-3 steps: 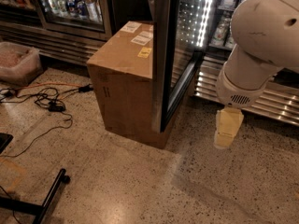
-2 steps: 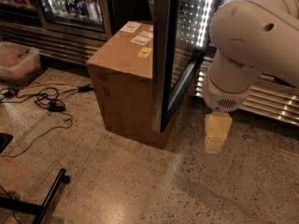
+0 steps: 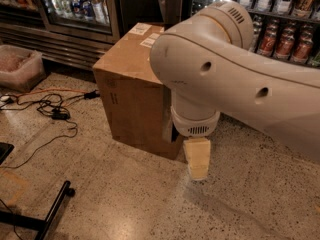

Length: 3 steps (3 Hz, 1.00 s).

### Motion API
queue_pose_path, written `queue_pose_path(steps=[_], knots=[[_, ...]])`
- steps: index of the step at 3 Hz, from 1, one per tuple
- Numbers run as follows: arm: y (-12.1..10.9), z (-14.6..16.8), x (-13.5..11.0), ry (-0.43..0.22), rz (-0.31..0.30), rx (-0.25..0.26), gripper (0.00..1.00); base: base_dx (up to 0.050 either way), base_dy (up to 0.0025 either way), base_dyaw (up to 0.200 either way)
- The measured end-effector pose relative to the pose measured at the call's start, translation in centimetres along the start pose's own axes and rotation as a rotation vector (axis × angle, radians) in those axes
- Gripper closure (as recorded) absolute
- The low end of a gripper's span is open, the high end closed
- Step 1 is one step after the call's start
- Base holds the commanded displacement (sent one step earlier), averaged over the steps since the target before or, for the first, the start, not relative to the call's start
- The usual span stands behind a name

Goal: Close left fridge door

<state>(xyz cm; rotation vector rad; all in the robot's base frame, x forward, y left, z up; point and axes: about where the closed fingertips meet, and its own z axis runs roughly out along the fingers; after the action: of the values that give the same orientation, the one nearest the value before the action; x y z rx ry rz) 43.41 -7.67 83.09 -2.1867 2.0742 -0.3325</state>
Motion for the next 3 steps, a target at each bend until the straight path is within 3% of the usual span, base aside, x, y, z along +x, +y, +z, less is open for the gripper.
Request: queue_pose_path(steps=[1, 3], knots=[[0.0, 0.0, 0.0, 0.000, 0.000, 0.000, 0.00, 0.000, 0.00000, 0.000], [-2.2, 4.6, 0.1, 0.014, 0.015, -0.127, 0.00, 0.000, 0.00000, 0.000]])
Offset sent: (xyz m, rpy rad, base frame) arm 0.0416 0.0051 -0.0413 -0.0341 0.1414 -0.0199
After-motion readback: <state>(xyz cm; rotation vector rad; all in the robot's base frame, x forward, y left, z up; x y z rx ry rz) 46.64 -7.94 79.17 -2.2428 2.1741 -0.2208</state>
